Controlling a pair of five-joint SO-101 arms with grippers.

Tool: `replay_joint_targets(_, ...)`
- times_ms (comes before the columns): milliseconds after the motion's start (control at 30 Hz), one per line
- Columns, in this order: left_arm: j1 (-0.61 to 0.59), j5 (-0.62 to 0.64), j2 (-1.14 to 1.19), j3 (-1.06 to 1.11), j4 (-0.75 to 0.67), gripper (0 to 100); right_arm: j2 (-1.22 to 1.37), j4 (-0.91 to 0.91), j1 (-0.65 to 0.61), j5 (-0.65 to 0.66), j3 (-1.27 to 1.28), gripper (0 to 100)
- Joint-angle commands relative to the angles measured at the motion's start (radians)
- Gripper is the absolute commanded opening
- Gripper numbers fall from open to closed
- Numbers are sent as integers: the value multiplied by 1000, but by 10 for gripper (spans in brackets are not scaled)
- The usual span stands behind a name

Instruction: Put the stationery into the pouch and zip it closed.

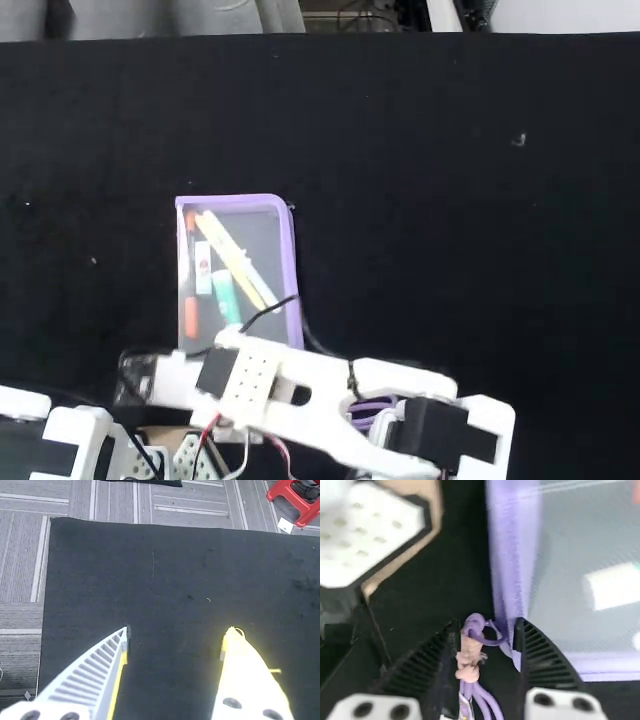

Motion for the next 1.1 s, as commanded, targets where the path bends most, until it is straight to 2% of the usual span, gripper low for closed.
replay_joint_targets(0, 2, -8, -18, -8, -17, 299, -36, -72, 155, 52, 7, 191)
replay_joint_targets(233, 2, -8, -20, -8, -15, 299, 116, -164, 390, 209, -51, 191)
replay_joint_targets(400, 4, -8, -20, -8, -14, 298, 295, -152, 502, 222, -231, 188)
replay_joint_targets(500, 4, -8, -20, -8, -14, 298, 374, -86, 554, 222, -364, 188)
replay_joint_targets(800, 5, -8, -17, 16, -20, 298, 344, 288, 606, 218, -639, 188)
replay_joint_targets(1067, 7, -8, -14, 70, -21, 299, 205, 382, 601, 218, -564, 188)
